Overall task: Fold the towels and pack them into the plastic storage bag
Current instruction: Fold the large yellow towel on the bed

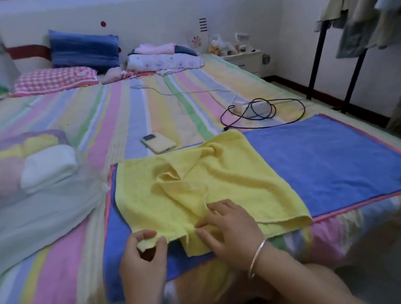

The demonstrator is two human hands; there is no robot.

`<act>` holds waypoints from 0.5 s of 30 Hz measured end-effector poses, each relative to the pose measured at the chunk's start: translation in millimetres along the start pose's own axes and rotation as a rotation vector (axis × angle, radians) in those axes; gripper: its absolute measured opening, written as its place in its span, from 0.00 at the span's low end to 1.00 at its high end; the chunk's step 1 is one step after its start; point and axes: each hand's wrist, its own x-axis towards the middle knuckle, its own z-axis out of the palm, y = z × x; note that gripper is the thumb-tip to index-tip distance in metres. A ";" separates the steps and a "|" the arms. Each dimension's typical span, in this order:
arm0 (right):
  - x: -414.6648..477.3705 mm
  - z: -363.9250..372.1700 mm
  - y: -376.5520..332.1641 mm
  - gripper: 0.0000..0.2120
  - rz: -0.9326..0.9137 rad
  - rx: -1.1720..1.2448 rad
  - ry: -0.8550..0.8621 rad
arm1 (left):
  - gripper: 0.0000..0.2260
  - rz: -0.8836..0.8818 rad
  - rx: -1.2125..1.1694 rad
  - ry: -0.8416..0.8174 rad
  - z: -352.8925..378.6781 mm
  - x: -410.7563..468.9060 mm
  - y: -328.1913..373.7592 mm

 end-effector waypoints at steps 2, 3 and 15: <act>12.5 -0.3 -13.3 0.22 0.105 0.084 -0.058 | 0.11 0.001 0.009 -0.025 -3.7 -2.4 -0.5; 20.6 -0.7 -18.4 0.21 0.191 0.140 -0.088 | 0.11 0.009 0.018 -0.038 -6.1 -4.0 0.3; 63.3 7.6 -26.8 0.16 0.708 0.497 -0.105 | 0.13 0.020 -0.039 0.007 -41.0 1.9 -10.7</act>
